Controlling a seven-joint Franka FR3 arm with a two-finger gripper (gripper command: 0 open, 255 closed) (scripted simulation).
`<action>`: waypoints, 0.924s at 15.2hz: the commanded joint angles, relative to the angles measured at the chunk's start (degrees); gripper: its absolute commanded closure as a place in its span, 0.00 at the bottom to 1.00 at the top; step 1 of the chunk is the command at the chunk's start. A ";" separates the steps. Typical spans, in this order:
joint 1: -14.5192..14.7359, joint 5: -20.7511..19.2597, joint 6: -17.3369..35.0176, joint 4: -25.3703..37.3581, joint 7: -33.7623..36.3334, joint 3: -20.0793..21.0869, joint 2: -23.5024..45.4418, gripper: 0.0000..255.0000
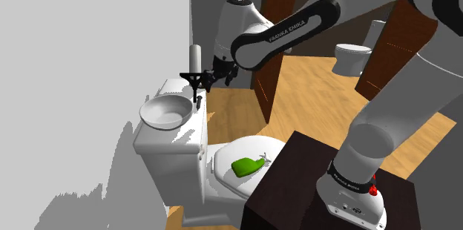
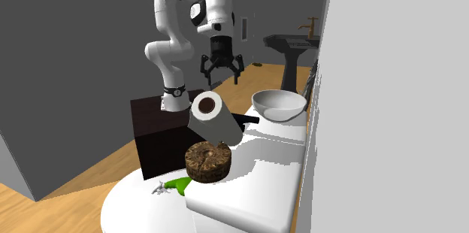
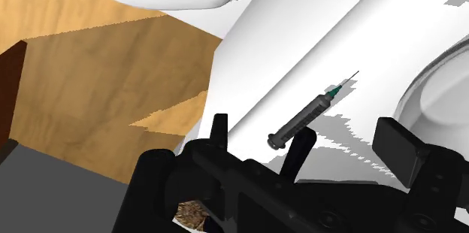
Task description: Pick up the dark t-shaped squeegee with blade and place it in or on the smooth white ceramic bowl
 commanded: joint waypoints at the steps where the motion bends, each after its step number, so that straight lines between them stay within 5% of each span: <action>1: -2.18 -5.79 2.87 2.59 6.46 2.07 4.56 0.00; 5: -4.65 -19.71 5.26 9.32 20.25 3.88 13.71 0.00; 10: -2.73 -35.23 4.23 19.77 35.14 1.51 24.56 0.00; 14: -2.34 -37.72 5.48 21.01 36.67 0.35 27.46 0.00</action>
